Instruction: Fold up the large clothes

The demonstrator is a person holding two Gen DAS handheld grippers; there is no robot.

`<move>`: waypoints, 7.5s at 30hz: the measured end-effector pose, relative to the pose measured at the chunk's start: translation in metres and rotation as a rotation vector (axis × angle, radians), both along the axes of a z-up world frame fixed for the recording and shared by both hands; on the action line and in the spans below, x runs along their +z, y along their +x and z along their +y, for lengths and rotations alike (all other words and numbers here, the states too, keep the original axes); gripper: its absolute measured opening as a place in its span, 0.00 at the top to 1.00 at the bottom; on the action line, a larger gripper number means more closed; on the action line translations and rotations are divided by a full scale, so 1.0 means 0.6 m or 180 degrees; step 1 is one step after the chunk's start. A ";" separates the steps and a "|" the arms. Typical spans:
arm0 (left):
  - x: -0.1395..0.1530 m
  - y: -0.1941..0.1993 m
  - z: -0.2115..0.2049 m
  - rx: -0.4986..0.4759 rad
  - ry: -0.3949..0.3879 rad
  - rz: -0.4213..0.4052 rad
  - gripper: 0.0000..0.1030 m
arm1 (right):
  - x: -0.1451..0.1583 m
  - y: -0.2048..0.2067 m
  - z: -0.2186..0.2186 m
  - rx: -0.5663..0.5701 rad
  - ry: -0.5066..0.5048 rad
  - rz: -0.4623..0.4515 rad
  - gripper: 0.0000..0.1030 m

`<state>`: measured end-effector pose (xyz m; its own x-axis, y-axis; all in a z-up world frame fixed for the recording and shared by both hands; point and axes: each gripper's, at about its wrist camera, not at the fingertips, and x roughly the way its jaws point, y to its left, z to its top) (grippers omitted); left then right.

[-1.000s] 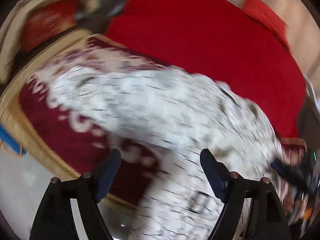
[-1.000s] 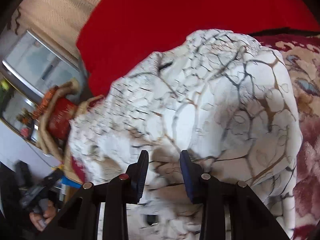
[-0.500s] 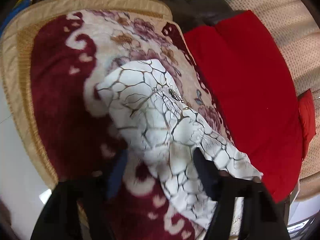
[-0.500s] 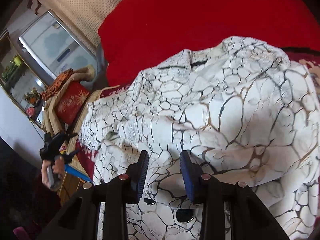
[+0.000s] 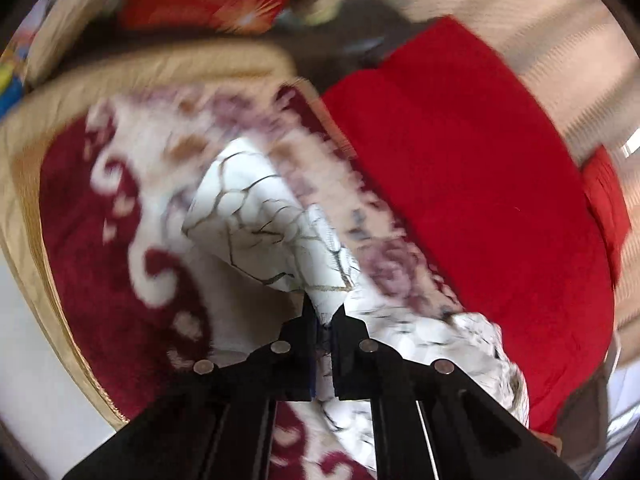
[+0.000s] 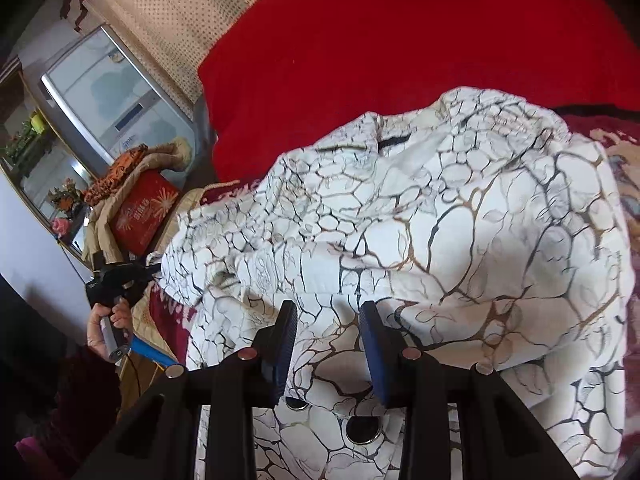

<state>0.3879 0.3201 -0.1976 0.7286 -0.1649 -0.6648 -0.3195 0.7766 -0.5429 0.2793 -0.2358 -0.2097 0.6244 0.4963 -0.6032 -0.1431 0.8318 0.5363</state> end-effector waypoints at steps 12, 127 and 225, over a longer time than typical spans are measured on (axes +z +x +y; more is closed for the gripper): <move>0.306 -0.075 -0.334 -0.1355 0.1100 -0.0977 0.95 | 0.037 -0.048 -0.081 -0.0320 0.0283 -0.0246 0.65; -0.165 -0.356 -0.185 -0.2093 0.1112 0.0564 0.19 | 0.044 -0.328 -0.221 -0.0345 -0.0337 0.0324 0.39; -0.149 -0.374 -0.285 -0.2807 0.0030 0.0478 0.90 | -0.062 -0.394 -0.139 0.0194 0.0207 0.1017 0.49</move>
<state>0.1634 0.1489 -0.2869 0.2446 -0.6180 -0.7471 0.3287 0.7778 -0.5358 0.0432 -0.3193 -0.2470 0.3767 0.5708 -0.7295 -0.0075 0.7894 0.6138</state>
